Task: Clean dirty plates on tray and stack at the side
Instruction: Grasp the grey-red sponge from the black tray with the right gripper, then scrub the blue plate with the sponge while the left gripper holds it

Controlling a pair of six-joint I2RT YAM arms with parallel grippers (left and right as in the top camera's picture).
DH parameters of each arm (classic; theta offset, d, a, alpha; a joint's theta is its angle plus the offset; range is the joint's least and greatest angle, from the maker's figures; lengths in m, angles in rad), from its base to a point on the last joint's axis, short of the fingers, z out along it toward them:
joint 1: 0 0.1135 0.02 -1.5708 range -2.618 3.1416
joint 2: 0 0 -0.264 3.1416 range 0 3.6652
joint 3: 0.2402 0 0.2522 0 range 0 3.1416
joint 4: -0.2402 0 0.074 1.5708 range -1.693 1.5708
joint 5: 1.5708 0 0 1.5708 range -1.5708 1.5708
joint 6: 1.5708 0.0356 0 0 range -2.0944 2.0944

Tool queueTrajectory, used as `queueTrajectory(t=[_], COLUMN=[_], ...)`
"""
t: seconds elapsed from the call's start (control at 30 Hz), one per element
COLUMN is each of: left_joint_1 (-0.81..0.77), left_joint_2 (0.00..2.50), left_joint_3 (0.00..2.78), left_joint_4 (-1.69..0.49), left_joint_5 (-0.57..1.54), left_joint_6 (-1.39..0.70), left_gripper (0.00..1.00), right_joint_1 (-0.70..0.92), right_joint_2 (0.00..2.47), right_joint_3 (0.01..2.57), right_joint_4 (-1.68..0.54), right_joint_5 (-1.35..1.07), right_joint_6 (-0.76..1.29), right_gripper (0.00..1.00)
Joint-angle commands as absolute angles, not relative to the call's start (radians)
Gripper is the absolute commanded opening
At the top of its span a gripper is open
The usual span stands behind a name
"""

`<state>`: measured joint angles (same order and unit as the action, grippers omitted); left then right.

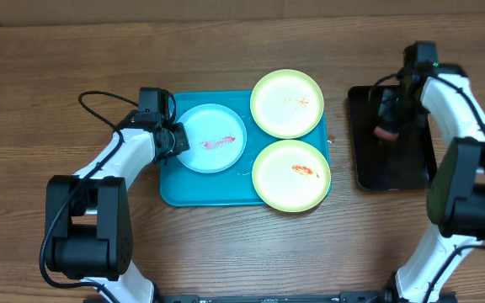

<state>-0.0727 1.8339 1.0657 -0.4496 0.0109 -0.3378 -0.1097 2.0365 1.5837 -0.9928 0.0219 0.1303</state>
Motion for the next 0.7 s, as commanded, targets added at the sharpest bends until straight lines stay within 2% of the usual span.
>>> queueTrajectory(t=[0.0,0.07,0.23,0.4,0.57,0.67], left_joint_1=[-0.079,-0.079,-0.079,-0.079,-0.077,-0.077], left_joint_2=[1.844,1.844,1.844,1.844,1.844,1.844], left_joint_3=[1.053,1.053,1.053,1.053,1.053,1.053], left_joint_4=[-0.459,-0.46,-0.459,-0.469,-0.501,-0.514], left_joint_5=[-0.007,0.017,0.079,0.086,0.134,0.157], left_joint_6=[-0.348,-0.348,-0.348,-0.348,-0.348,-0.348], left_gripper=[0.04,0.04,0.04,0.04,0.04,0.04], right_joint_1=[-0.11,-0.093,0.006,0.179,0.341,0.417], right_joint_2=[1.886,1.842,1.83,1.832,1.85,1.883], right_joint_3=[1.686,1.697,1.695,1.694,1.694,1.694], right_joint_4=[-1.026,-1.036,-1.045,-1.031,-0.99,-0.947], right_joint_5=[-0.159,-0.31,-0.474,-0.463,-0.316,-0.306], right_joint_6=[0.133,0.132,0.14,0.169,0.268,0.302], right_gripper=[0.04,0.04,0.04,0.04,0.04,0.04])
